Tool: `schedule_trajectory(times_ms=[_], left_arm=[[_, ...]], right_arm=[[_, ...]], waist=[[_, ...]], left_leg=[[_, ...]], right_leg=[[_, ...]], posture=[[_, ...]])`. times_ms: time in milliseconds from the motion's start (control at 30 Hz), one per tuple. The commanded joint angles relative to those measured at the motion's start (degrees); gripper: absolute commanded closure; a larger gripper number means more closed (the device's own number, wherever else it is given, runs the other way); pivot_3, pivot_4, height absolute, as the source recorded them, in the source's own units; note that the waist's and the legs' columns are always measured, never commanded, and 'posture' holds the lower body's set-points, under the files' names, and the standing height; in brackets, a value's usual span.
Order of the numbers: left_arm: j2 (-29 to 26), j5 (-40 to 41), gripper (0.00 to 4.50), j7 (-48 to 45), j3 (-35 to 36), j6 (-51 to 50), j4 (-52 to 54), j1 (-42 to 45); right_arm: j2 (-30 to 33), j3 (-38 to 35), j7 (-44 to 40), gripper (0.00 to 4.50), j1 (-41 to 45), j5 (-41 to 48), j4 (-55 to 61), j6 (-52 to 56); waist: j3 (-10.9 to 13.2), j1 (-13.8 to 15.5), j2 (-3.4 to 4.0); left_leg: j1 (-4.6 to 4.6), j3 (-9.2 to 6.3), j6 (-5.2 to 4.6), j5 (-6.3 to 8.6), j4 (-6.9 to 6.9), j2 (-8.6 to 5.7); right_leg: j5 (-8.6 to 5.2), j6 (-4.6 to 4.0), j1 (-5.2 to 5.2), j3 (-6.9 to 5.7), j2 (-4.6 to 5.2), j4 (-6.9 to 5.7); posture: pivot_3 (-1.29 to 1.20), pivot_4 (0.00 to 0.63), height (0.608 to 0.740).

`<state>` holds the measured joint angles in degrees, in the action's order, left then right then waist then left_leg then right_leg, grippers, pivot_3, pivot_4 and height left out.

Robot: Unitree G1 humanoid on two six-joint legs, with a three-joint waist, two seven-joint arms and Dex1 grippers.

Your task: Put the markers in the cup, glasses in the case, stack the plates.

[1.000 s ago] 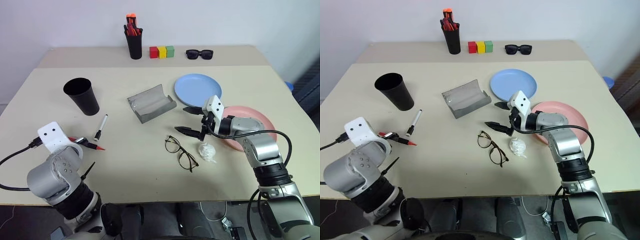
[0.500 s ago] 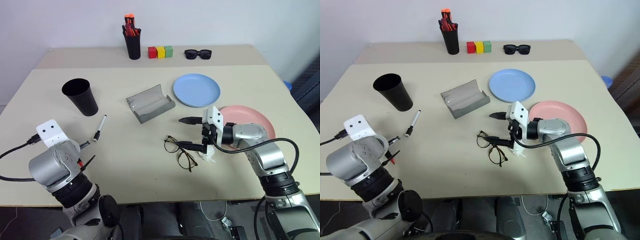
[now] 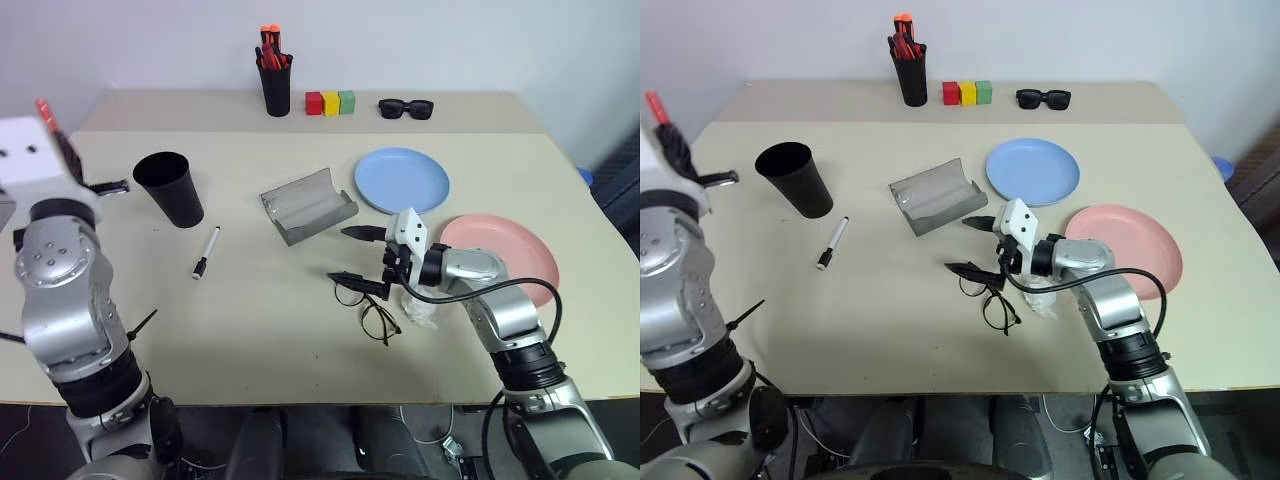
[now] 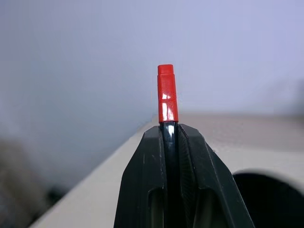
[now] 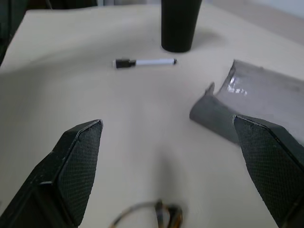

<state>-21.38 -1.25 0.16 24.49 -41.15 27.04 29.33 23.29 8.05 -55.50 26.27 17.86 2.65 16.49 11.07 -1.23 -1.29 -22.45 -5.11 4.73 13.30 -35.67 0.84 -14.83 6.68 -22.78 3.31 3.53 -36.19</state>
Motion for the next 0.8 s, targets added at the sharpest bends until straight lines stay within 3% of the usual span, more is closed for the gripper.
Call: schedule_trajectory(times_ms=[33, 400, 800], left_arm=[[-2.06, -0.61, 4.45, -0.30, -3.09, 10.64, -9.79, 5.76], [-2.68, -0.02, 4.45, 1.23, -6.58, 36.80, -42.27, 16.03], [-1.06, 2.45, 4.45, 1.23, -7.53, 46.72, -53.97, 16.26]], right_arm=[[-3.39, -0.92, 3.73, 0.00, 3.19, 1.29, 2.33, -0.15], [-9.31, 0.99, 11.74, 0.00, 4.51, 1.13, 7.43, 3.25], [-9.88, 2.68, 12.88, 0.00, 1.98, 3.40, 12.93, 7.44]], waist=[[0.00, -0.01, 0.00], [0.00, 0.10, 0.00], [0.00, 0.12, 0.00]], left_leg=[[0.00, -0.01, 0.00, 0.00, 0.00, 0.02], [-0.05, -0.01, -0.01, 0.00, 0.14, 0.02], [-0.05, -0.01, -0.02, -0.01, 0.10, 0.02]], right_leg=[[0.01, -0.01, -0.01, 0.00, -0.03, 0.00], [0.08, 0.10, -0.15, -0.02, -0.02, -0.04], [0.08, 0.11, -0.14, -0.02, -0.02, -0.07]], posture=[[0.00, 0.150, 0.740], [0.00, 0.150, 0.740], [0.00, 0.150, 0.740]])
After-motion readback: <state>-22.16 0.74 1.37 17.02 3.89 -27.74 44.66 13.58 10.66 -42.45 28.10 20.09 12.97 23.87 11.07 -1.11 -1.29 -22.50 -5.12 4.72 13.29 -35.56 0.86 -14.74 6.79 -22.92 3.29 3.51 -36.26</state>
